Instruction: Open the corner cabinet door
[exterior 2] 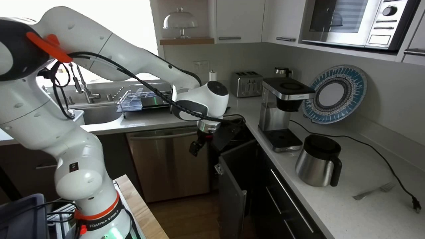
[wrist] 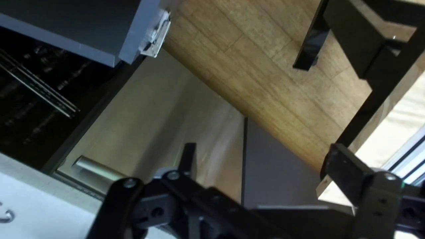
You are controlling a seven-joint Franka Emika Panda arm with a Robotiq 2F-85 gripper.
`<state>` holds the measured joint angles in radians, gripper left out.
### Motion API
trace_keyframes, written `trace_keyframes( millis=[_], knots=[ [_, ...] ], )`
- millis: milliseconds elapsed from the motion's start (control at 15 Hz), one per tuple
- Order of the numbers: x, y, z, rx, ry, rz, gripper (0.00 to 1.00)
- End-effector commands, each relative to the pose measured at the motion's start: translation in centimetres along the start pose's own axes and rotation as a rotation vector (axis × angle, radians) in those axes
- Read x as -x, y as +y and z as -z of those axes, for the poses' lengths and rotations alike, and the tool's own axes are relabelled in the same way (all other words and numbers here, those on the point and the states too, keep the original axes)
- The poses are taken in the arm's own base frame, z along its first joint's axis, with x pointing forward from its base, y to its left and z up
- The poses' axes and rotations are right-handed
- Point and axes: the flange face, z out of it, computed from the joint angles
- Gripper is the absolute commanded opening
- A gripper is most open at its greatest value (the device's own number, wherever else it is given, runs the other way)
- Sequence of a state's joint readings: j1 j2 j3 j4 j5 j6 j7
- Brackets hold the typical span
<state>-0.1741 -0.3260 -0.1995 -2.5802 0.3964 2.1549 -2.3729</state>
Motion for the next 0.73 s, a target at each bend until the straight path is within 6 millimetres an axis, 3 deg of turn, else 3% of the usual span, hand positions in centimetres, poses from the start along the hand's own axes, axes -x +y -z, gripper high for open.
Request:
trace_keyframes(
  millis=[0, 67, 133, 333, 667],
  knots=[
    [-2.9, -0.8, 1.9, 0.100, 0.133, -0.110, 1.00],
    [-3.8, -0.3, 2.1, 0.184, 0.120, -0.088, 1.00],
    [-2.0, 0.2, 1.8, 0.094, 0.092, -0.075, 1.00],
    [-3.5, 0.4, 2.4, 0.153, 0.111, -0.070, 1.00],
    [-3.5, 0.1, 2.2, 0.157, 0.113, -0.076, 1.00]
  ],
)
